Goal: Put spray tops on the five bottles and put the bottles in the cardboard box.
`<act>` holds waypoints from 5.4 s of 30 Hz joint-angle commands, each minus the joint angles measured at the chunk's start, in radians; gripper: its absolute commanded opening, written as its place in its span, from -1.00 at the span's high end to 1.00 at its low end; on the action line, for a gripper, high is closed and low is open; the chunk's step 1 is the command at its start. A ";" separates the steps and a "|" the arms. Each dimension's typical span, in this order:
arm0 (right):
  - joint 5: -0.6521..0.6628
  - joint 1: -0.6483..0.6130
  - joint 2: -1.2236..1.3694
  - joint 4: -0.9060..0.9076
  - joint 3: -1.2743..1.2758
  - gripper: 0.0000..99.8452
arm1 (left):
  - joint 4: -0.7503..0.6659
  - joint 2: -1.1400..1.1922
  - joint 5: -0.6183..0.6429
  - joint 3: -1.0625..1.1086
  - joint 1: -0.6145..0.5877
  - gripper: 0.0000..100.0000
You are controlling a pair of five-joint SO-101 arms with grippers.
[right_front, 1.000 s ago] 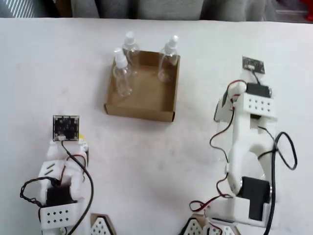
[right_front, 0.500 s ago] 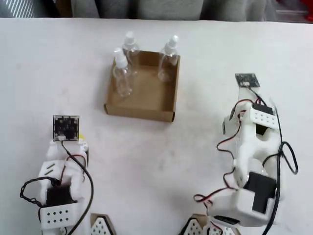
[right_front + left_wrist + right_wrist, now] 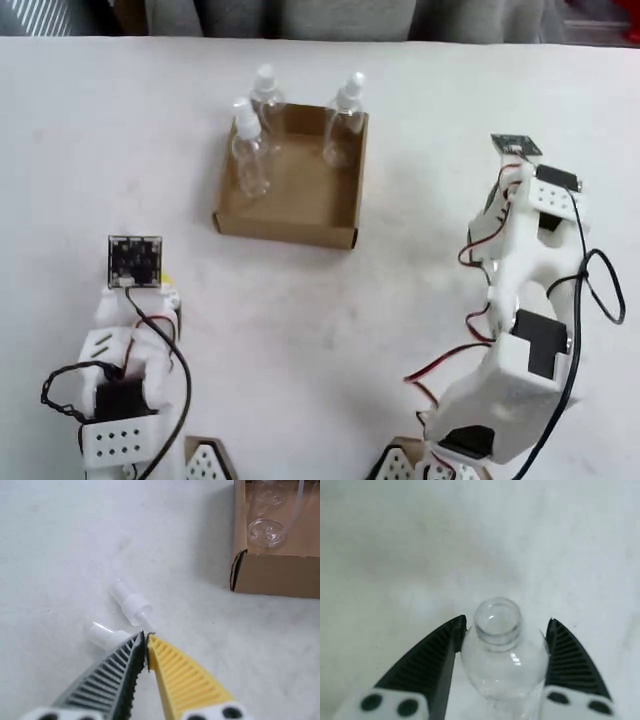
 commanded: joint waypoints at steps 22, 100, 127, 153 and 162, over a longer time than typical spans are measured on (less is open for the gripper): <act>0.222 0.005 0.036 0.059 -0.057 0.46 | 0.002 -0.007 -0.009 -0.006 0.012 0.95; -0.114 -0.053 -0.769 -1.159 0.836 0.96 | 0.002 -0.007 -0.009 -0.006 0.007 0.95; -0.433 -0.283 -1.824 -1.233 1.583 0.97 | 0.002 -0.007 -0.009 -0.006 0.007 0.95; -0.422 -0.226 -1.997 -0.739 1.582 0.97 | 0.382 0.780 0.189 -0.895 -0.070 0.95; -0.247 -0.226 -1.997 -0.656 1.582 0.97 | 0.376 1.208 0.381 -1.092 -0.070 0.94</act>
